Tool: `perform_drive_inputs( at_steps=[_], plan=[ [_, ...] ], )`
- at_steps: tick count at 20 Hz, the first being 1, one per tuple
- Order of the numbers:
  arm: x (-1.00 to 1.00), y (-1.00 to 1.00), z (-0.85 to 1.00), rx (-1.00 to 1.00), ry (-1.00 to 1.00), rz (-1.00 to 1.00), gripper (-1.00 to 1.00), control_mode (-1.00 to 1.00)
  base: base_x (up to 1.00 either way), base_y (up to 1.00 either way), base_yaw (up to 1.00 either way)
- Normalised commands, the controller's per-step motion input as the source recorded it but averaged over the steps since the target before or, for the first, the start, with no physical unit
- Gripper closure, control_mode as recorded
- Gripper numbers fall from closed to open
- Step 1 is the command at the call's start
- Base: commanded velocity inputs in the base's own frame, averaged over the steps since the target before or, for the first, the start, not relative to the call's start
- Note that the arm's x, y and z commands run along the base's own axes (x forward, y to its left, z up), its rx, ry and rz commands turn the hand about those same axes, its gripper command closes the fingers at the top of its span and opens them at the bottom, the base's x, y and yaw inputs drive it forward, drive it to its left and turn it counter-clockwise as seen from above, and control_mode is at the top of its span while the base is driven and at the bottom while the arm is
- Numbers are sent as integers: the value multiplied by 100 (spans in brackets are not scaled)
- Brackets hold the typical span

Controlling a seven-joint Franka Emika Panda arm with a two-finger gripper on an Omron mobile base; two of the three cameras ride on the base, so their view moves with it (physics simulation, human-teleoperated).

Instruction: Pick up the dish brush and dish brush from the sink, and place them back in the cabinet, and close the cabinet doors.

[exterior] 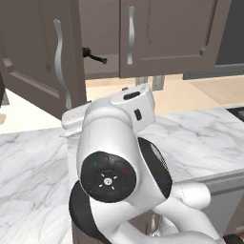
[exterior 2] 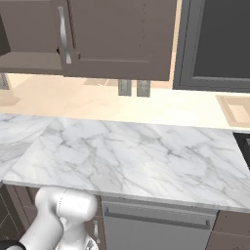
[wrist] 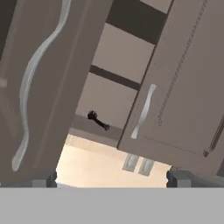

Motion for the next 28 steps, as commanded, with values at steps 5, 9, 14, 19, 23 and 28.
perform_drive_inputs(
  at_steps=[5,9,14,19,23,28],
  plan=[
    [-5,27,-14,4,-15,0,-100,-100,0,0,0],
    [0,50,-23,0,-10,0,-100,-100,0,0,0],
    [6,45,-20,0,-6,0,-100,-100,0,0,0],
    [18,35,-14,0,-3,0,-100,-100,0,0,0],
    [35,26,-6,0,0,1,-100,-100,0,0,0],
    [28,20,-4,0,0,1,-100,-100,0,0,0]
  ],
)
